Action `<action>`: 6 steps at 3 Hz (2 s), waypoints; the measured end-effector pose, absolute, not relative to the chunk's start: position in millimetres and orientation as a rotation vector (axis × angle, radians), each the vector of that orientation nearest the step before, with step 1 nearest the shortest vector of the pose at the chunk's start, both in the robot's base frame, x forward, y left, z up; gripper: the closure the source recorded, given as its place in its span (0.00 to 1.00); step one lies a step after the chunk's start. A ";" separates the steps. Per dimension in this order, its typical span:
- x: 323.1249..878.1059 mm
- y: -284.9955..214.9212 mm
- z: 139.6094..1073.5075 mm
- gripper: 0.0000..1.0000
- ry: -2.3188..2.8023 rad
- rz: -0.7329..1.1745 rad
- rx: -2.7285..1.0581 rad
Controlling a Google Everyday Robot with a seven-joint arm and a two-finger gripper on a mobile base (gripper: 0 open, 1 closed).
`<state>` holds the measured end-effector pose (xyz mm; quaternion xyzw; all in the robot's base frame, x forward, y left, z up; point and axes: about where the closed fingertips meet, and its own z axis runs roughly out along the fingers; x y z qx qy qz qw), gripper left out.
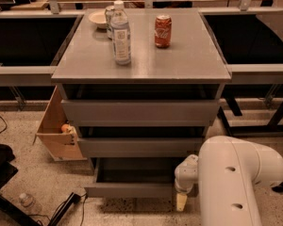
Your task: Open bottom drawer
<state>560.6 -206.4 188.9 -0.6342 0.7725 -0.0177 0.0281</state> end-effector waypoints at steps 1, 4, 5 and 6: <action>535.4 -200.5 160.8 0.16 2.434 0.079 -1.952; 510.8 -231.3 177.2 0.86 2.520 0.113 -1.882; 510.7 -231.1 177.1 1.00 2.521 0.113 -1.882; 479.6 -240.6 180.6 1.00 2.565 0.140 -1.858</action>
Offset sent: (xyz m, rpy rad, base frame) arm -0.1823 0.0006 -0.0644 0.1339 0.4410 -0.1428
